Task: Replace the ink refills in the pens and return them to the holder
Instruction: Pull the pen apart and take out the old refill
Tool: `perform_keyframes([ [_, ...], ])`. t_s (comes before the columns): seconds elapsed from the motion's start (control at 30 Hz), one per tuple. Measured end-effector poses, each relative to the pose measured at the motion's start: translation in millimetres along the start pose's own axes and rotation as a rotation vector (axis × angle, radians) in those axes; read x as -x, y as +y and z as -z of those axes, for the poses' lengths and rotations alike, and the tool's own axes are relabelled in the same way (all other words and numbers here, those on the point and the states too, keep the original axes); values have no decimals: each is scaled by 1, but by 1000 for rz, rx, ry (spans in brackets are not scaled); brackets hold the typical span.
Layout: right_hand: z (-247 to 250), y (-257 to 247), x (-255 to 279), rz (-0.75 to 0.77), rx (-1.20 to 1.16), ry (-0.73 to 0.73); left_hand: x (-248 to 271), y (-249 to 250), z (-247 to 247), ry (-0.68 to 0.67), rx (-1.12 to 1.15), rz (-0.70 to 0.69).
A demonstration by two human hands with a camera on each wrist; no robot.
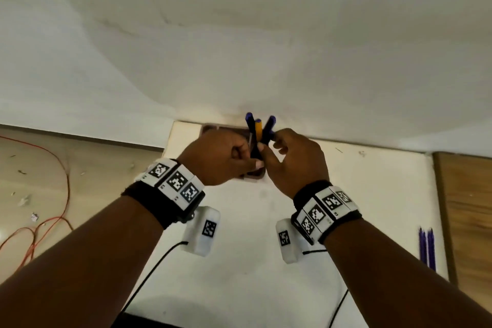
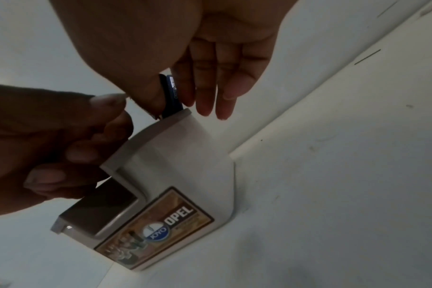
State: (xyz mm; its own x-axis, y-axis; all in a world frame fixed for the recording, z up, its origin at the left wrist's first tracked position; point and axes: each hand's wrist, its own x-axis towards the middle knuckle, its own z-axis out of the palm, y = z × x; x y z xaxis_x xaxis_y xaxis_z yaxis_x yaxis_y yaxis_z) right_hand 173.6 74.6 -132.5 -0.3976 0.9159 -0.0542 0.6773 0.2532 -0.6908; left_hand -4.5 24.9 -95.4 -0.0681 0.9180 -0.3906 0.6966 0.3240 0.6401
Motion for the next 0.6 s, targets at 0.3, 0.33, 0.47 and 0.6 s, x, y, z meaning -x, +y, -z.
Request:
perform_keyframes([
  [0.3,2,-15,-4,-5,72,73,41,5,-7,290,140,-118],
  [0.33,4,-22,0,-8,107,82,56,7,-10,318,175,-137],
  [0.47,19,-48,34,-56,-9,268,105,21,-26,354,257,-180],
  [0.6,38,-60,105,-48,-167,432,144,29,-43,393,369,-219],
])
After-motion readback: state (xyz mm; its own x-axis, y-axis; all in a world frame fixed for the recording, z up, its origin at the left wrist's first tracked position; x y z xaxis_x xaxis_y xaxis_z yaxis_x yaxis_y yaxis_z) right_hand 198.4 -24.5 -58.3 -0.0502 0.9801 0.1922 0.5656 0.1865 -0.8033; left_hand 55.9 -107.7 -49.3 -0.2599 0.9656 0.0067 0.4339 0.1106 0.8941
